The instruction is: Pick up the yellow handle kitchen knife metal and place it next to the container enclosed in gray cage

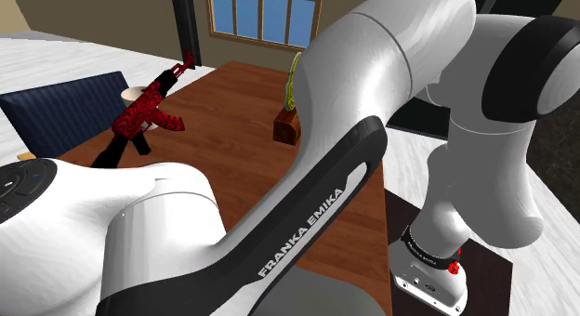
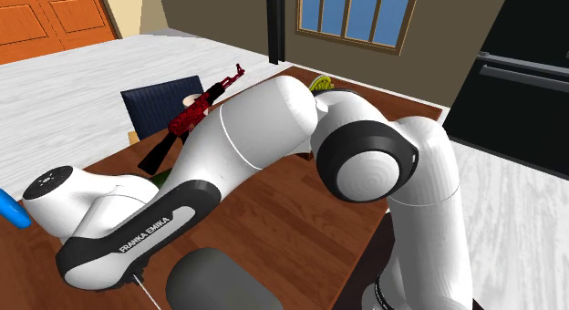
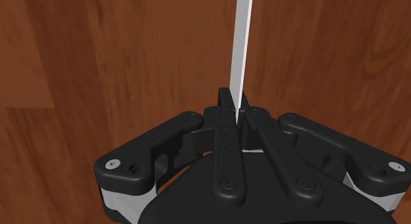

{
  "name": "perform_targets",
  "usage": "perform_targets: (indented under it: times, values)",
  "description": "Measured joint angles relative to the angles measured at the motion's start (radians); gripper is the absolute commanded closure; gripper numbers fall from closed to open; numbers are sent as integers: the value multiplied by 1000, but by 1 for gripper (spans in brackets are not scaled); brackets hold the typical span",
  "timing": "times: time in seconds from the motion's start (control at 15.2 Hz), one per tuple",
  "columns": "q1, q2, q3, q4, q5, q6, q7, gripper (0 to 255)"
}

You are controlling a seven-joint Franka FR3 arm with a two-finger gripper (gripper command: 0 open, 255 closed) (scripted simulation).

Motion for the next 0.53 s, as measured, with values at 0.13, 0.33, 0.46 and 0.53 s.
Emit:
perform_targets:
  times: [0.13, 0.33, 0.46, 0.53]
  values:
    - [0, 0, 0, 0, 0, 0, 0, 0]
    - [0, 0, 0, 0, 0, 0, 0, 0]
    - [0, 0, 0, 0, 0, 0, 0, 0]
    - [-1, -5, 1, 10, 3, -15, -3, 0]
